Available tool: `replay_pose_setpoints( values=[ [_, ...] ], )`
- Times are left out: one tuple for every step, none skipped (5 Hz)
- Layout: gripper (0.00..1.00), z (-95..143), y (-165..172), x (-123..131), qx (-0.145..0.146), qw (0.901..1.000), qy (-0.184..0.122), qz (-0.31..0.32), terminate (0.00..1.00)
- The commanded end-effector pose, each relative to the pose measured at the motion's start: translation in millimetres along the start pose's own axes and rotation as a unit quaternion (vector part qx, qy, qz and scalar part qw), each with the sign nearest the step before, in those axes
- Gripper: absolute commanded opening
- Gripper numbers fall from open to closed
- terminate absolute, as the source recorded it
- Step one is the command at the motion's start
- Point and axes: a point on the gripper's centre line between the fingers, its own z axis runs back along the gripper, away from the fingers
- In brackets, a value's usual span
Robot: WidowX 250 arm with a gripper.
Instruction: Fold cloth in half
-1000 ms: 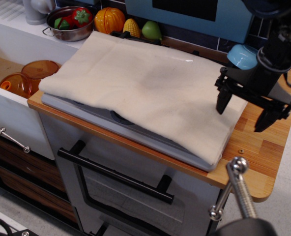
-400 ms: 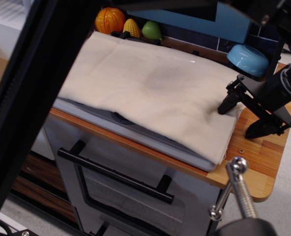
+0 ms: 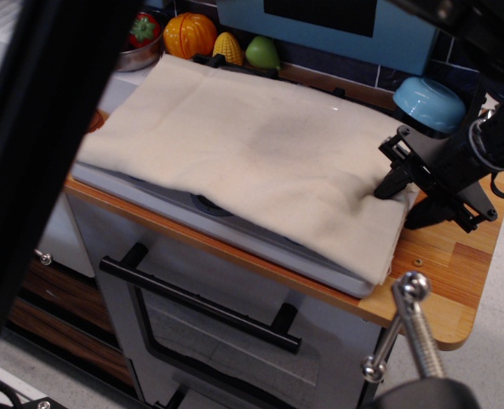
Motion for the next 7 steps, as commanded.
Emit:
replay_pose_setpoints(
  values=[
    [0.00,32.5,68.1,-0.6,-0.060,0.9975,-0.012,0.036,0.00],
    [0.00,53.7,103.1,2.3,-0.094,0.9935,-0.014,0.062,0.00],
    [0.00,66.1,137.4,6.0,-0.119,0.9886,-0.010,0.092,0.00],
    [0.00,67.2,172.2,9.2,-0.138,0.9852,0.013,0.101,0.00],
    [0.00,55.5,207.5,6.1,-0.135,0.9855,0.038,0.097,0.00],
    [0.00,28.6,245.5,4.7,-0.103,0.9876,0.049,0.108,0.00],
    [0.00,-4.9,273.1,-5.4,-0.046,0.9902,0.057,0.119,0.00]
  ],
)
